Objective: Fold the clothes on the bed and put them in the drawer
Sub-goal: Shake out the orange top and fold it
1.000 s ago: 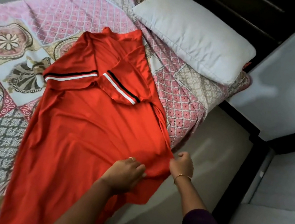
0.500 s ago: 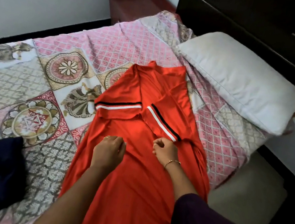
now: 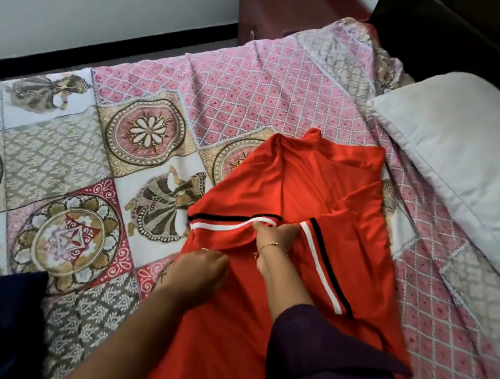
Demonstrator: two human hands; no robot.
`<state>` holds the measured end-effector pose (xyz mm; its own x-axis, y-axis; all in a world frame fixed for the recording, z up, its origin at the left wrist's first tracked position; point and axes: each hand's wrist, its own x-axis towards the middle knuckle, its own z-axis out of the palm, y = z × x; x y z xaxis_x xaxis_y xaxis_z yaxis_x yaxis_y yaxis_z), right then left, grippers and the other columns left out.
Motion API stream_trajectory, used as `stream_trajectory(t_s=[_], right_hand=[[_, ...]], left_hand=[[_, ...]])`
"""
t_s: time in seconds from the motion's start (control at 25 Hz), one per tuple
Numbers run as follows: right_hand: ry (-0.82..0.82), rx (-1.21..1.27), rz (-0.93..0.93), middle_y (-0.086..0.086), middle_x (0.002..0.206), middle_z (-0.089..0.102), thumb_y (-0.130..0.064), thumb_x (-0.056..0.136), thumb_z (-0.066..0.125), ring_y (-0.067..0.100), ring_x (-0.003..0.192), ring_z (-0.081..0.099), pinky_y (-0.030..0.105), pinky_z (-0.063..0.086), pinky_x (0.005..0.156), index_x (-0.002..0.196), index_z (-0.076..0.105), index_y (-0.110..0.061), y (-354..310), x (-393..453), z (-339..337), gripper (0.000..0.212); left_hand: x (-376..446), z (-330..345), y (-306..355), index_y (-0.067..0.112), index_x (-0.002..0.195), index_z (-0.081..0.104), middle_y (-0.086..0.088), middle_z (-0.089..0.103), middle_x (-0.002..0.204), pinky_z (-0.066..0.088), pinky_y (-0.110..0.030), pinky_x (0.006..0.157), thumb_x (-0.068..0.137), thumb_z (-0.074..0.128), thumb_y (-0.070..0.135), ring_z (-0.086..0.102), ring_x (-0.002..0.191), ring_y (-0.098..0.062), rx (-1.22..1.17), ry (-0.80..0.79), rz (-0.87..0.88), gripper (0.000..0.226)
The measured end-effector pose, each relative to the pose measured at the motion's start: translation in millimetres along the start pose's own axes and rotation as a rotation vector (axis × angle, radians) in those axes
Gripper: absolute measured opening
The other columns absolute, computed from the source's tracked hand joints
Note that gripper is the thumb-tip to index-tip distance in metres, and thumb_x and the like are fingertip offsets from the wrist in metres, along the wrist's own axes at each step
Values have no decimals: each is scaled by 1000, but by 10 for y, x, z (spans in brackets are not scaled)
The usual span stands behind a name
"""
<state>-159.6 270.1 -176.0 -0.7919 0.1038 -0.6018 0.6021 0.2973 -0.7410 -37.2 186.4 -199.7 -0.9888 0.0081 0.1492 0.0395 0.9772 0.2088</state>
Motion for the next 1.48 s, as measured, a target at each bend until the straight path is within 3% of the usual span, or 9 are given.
stream_trajectory(t_s=[0.28, 0.4, 0.52, 0.6, 0.76, 0.84, 1.04, 1.2, 1.48], right_hand=[[324, 370, -106, 23, 137, 44, 5, 89, 44, 33, 123, 48, 27, 34, 94, 146, 19, -6, -643, 150, -307, 63], [257, 33, -368, 16, 130, 56, 1, 87, 51, 28, 116, 54, 25, 36, 92, 135, 46, -9, -699, 280, -575, 49], [233, -208, -588, 21, 107, 64, 5, 85, 51, 34, 101, 58, 26, 36, 80, 105, 69, -5, -586, 447, -828, 29], [286, -409, -514, 25, 104, 59, 4, 84, 52, 39, 99, 55, 32, 33, 80, 96, 71, -2, -407, 565, -951, 23], [533, -644, -351, 16, 115, 51, -3, 75, 59, 36, 106, 44, 38, 35, 82, 91, 69, -10, -270, 564, -875, 21], [350, -594, -512, 17, 113, 53, 0, 74, 57, 36, 107, 45, 38, 35, 87, 93, 70, -9, -450, 637, -653, 24], [-25, -580, -634, 23, 110, 59, -5, 86, 55, 36, 107, 54, 32, 35, 91, 104, 67, 1, -903, 1069, -92, 23], [-64, -904, -606, 15, 123, 52, -35, 90, 56, 33, 119, 44, 37, 35, 97, 116, 60, -7, -944, 1325, 231, 39], [-42, -564, -486, 24, 129, 53, -7, 99, 30, 36, 119, 50, 36, 34, 88, 126, 40, 3, -1340, 1458, 616, 30]], left_hand=[[325, 237, 45, 11, 69, 62, -8, 59, 75, 50, -28, 49, 71, 43, 15, 58, 65, -26, 44, -166, 193, 19], [464, 269, 206, 10, 82, 67, -10, 65, 72, 47, -29, 44, 69, 55, 10, 64, 57, -27, -36, -162, -172, 18], [578, 202, 409, 10, 112, 59, -13, 64, 110, 44, -33, 83, 97, 41, 24, 61, 104, -28, -150, -359, -643, 27], [581, 212, 541, 12, 113, 59, -11, 62, 117, 43, -32, 88, 96, 41, 33, 58, 111, -27, -145, -345, -705, 33], [717, 5, 575, 11, 47, 55, -7, 56, 47, 30, -24, 34, 73, 44, 32, 56, 40, -22, -226, -54, -420, 36], [831, -45, 492, 12, 42, 44, -6, 48, 41, 23, -32, 37, 74, 44, 31, 47, 36, -21, -355, 110, -261, 37], [1429, -280, 326, 13, 56, 48, -6, 50, 52, 28, -32, 45, 88, 44, 26, 45, 47, -19, -389, 404, -335, 35], [1394, 163, -165, 9, 92, 70, -10, 69, 97, 56, -35, 69, 80, 43, 39, 67, 91, -31, -1, 83, -199, 42], [1515, 462, -168, 9, 131, 53, -19, 45, 141, 28, -61, 101, 82, 35, 63, 37, 133, -39, 3, -126, -171, 75]])
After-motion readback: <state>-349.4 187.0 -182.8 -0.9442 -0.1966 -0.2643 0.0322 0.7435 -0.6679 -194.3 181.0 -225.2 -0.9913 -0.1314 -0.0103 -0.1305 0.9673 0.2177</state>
